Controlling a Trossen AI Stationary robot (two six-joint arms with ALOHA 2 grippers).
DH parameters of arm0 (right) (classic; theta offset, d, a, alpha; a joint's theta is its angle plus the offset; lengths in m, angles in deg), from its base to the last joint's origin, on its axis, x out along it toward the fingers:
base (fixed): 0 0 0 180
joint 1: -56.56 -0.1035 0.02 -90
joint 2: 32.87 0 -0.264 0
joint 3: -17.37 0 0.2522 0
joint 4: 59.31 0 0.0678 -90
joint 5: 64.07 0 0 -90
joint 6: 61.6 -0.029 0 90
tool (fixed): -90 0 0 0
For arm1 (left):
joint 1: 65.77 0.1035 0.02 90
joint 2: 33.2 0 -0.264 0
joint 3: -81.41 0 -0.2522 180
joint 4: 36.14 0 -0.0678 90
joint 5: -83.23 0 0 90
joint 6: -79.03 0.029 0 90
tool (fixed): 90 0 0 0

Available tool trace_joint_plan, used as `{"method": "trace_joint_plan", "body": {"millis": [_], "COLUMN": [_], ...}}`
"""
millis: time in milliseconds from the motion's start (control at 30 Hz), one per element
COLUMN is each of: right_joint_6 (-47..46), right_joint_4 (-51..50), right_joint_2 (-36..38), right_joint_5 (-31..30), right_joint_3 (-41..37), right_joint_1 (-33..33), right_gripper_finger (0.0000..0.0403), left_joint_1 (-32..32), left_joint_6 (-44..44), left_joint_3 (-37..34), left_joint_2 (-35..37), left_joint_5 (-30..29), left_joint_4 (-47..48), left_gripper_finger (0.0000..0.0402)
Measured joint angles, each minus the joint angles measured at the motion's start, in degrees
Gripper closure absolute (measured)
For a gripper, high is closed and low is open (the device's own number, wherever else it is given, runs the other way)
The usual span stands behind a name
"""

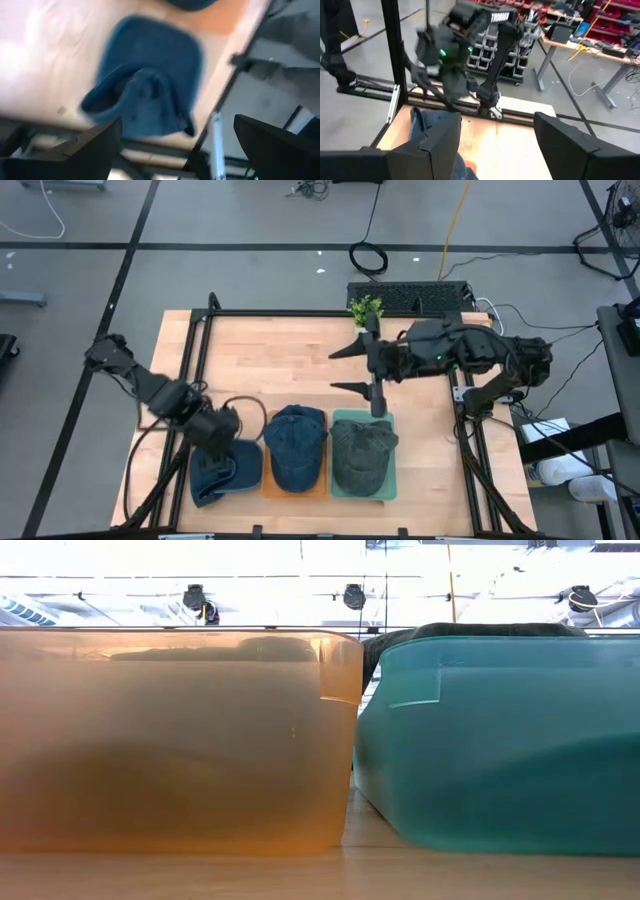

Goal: Pick & Place hat
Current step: Put the blue cap into the orange bin

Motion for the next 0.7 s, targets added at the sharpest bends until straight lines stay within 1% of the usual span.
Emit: {"method": "trace_joint_plan", "body": {"millis": [167, 300, 400, 533, 700], "right_joint_6": [-1.1, -1.6, -1.5, -1.4, -1.6], "right_joint_4": [-0.2, -0.4, -1.4, -3.5, -5.3], "right_joint_2": [0.0, 0.1, 0.1, 0.1, 0.1], "right_joint_5": [0.0, 0.1, 0.1, 0.2, 0.1], "right_joint_3": [0.0, 0.0, 0.0, 0.0, 0.0], "right_joint_1": [-1.0, -1.8, -2.5, -2.9, -2.8], "right_gripper_finger": [0.0163, 0.0163, 0.0163, 0.0163, 0.0163], "left_joint_1": [-7.4, -13.1, -15.7, -17.6, -18.9], "left_joint_6": [-3.2, -7.2, -12.0, -16.0, -15.6], "left_joint_3": [-0.5, -2.9, -5.0, -6.9, -7.4], "left_joint_2": [-1.4, -4.2, -6.9, -11.6, -17.3], "left_joint_5": [-5.4, -8.5, -11.7, -11.7, -11.4], "left_joint_4": [-8.4, -11.5, -12.9, -13.5, -16.6], "left_gripper_finger": [0.0009, 0.0009, 0.0009, 0.0009, 0.0009]}}
